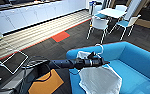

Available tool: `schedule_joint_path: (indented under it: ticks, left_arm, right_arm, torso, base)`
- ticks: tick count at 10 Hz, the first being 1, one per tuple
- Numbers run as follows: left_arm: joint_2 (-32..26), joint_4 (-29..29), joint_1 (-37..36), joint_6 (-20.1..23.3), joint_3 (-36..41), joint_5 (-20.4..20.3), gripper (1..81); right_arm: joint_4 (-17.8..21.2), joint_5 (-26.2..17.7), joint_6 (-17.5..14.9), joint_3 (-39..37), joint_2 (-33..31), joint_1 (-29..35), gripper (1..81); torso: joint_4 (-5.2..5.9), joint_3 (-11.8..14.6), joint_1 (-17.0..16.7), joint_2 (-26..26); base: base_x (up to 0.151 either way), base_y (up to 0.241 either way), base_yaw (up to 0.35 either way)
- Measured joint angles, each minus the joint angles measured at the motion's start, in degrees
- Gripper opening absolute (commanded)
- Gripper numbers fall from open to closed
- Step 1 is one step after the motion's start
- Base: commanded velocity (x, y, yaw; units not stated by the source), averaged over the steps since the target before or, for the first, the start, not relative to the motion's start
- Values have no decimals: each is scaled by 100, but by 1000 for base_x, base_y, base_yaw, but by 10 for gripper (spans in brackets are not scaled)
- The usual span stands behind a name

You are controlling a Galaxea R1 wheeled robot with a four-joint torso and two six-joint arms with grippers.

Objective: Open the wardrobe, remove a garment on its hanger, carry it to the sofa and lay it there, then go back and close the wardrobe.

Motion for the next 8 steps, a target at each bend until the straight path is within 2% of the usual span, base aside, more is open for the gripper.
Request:
schedule_joint_path:
  ticks: [4,8]
  left_arm:
    - [57,0,4,-2,-116,-11,10]
    - [621,-5,-62,-20,-1078,-26,10]
  right_arm:
    - [0,-13,2,-4,24,-45,811]
    - [9,-13,5,-13,29,-48,811]
  torso:
    - [2,0,-5,0]
    - [0,0,-5,0]
  base:
    - [0,0,0]
    - [0,0,0]
